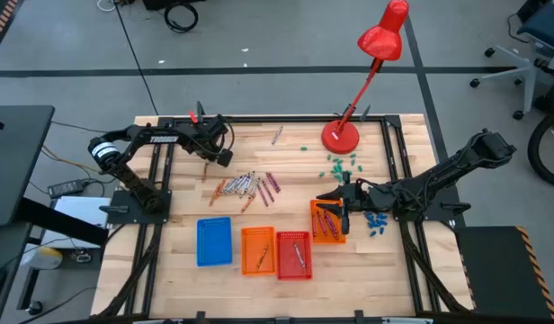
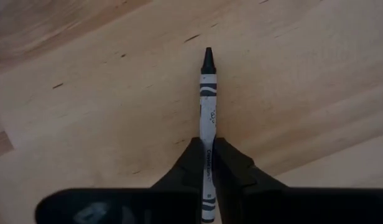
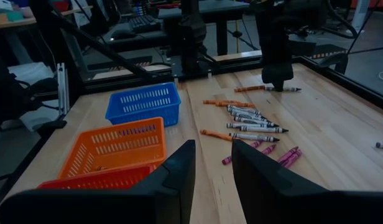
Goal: Sort crayons
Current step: Put the black crayon into the blue bin
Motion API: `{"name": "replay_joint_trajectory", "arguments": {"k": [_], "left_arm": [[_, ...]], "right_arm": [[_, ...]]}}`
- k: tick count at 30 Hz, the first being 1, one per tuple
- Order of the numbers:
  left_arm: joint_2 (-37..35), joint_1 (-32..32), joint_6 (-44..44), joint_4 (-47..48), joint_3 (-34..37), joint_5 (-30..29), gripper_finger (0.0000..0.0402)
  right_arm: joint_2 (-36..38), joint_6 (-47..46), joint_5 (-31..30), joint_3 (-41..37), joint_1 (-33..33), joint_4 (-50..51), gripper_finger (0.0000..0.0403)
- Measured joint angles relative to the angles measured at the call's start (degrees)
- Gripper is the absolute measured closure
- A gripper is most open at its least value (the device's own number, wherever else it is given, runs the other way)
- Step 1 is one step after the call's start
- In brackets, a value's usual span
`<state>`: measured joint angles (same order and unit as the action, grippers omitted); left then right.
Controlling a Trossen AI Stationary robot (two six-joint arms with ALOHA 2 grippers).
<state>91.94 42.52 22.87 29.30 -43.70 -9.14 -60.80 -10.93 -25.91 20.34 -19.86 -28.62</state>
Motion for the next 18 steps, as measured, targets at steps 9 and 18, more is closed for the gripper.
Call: {"name": "replay_joint_trajectory", "arguments": {"k": [9, 18], "left_arm": [[-1.27, 0.07, -1.27, 0.82, -0.7, 1.6, 0.0367], [-4.68, 0.0, -2.51, 6.02, -3.54, 7.19, 0.0367]], "right_arm": [[0.0, 0.01, 0.03, 0.0, 0.0, 0.0, 0.0293], [0.0, 0.03, 0.02, 0.0, 0.0, 0.02, 0.0293]]}}
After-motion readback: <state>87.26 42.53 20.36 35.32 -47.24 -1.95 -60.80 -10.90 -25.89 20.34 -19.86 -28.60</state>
